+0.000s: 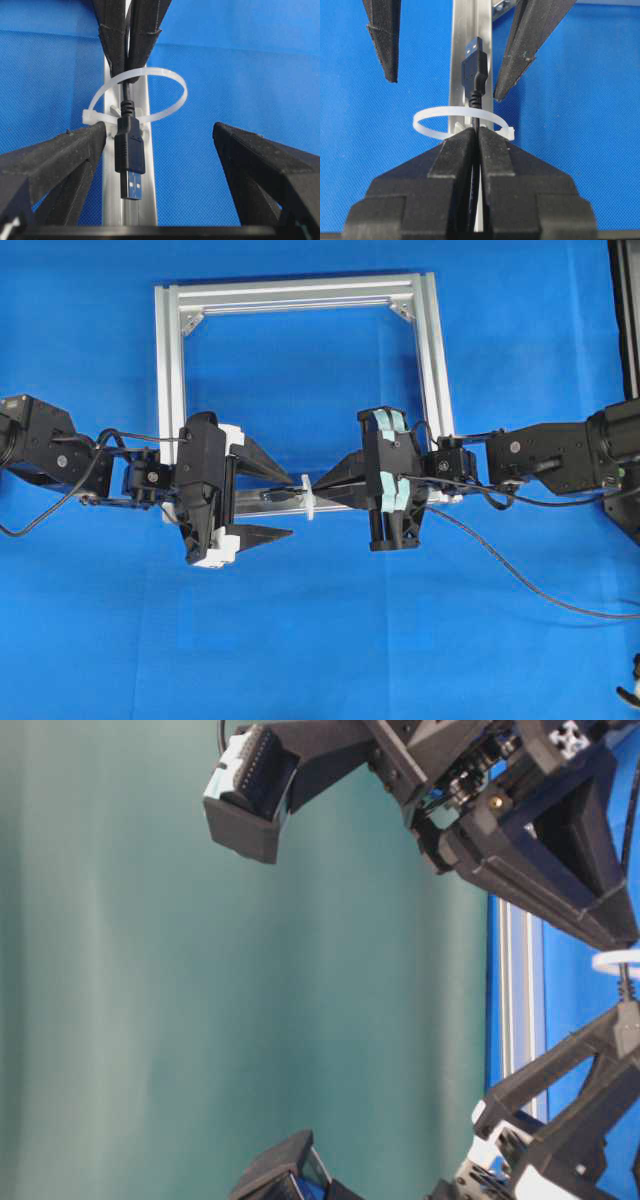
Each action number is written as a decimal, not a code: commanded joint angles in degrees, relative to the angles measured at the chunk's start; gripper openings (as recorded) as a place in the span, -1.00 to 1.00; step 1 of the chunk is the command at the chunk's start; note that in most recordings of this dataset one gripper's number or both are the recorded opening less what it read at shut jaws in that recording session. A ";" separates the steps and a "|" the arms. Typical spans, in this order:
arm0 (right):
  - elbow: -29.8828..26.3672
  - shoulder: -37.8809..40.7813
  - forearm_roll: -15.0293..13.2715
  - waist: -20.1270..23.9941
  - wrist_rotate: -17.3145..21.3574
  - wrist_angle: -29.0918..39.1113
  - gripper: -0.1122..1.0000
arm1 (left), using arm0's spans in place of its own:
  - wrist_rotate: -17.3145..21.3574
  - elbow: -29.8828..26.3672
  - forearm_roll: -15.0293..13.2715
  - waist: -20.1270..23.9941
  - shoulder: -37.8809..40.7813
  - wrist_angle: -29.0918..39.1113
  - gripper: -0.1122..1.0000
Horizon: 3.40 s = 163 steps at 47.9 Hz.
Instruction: Insert the wire through the string loop located in the center.
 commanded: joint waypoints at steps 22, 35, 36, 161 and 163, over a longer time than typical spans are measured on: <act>-0.79 -0.70 0.00 0.09 -0.18 -0.44 -0.83 | -0.09 -1.58 0.09 0.35 -0.62 2.02 -0.65; -0.88 -0.70 0.00 0.09 -0.18 -0.44 -0.83 | -0.09 -1.49 0.09 0.44 -0.53 2.37 -0.65; -0.88 -0.70 -0.09 0.09 -0.18 -0.44 -0.83 | -0.09 -1.49 0.09 0.44 -0.62 2.37 -0.65; -0.97 -0.79 -0.09 0.26 -0.44 0.88 0.93 | -3.43 26.46 0.09 -4.75 -29.88 11.16 -0.65; -1.05 -0.70 -0.09 0.26 -0.44 0.88 0.93 | -3.52 26.10 0.09 -4.75 -29.62 11.60 -0.65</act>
